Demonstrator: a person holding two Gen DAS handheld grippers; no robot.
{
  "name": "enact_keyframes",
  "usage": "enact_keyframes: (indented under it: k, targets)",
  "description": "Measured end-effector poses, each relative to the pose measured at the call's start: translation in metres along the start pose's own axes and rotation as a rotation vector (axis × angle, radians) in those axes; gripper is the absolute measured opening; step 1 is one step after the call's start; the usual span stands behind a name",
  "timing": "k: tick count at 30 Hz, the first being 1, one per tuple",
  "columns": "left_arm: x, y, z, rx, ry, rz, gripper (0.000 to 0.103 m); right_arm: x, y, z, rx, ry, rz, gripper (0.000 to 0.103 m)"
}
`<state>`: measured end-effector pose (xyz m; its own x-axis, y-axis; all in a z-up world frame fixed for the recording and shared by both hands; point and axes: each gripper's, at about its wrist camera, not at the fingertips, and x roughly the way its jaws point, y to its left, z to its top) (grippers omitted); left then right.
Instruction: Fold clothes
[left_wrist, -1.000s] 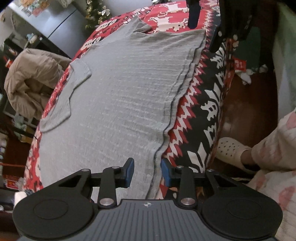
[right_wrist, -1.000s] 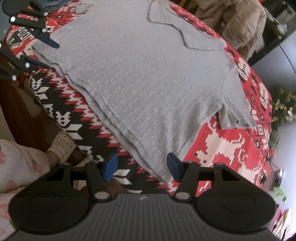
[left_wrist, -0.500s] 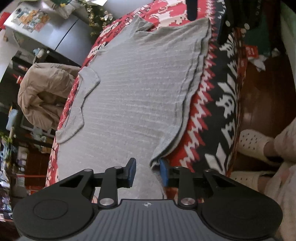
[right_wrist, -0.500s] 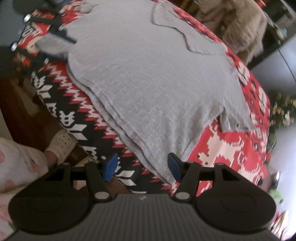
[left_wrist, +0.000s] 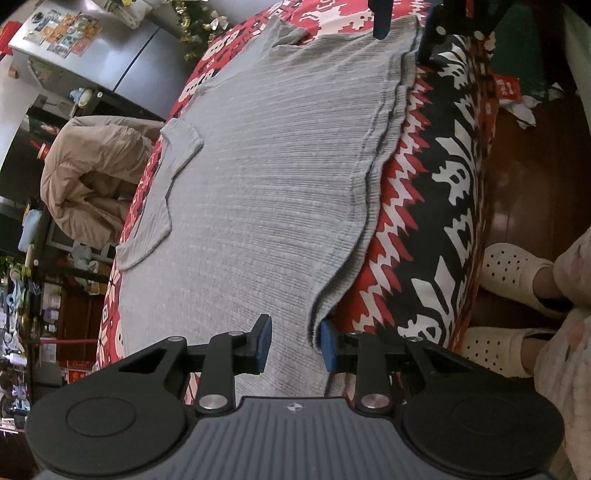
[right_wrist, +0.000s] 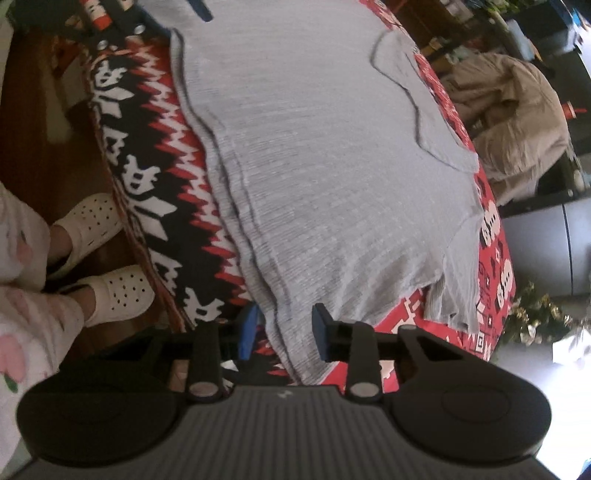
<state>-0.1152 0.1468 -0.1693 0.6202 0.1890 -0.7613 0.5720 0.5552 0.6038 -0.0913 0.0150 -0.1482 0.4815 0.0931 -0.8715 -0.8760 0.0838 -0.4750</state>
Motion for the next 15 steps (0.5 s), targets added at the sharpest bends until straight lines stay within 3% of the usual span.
enact_keyframes:
  k: [6,15]
  targets:
    - [-0.0009,-0.0013,-0.0015,-0.013,0.010,0.012,0.029,0.0027,0.0115,-0.0030,-0.087,0.002,-0.028,0.031]
    - [-0.0004,-0.0040,-0.0040,-0.011,0.012,0.035,0.030,0.0097,0.0063,0.0059,-0.022,0.014,-0.064,0.021]
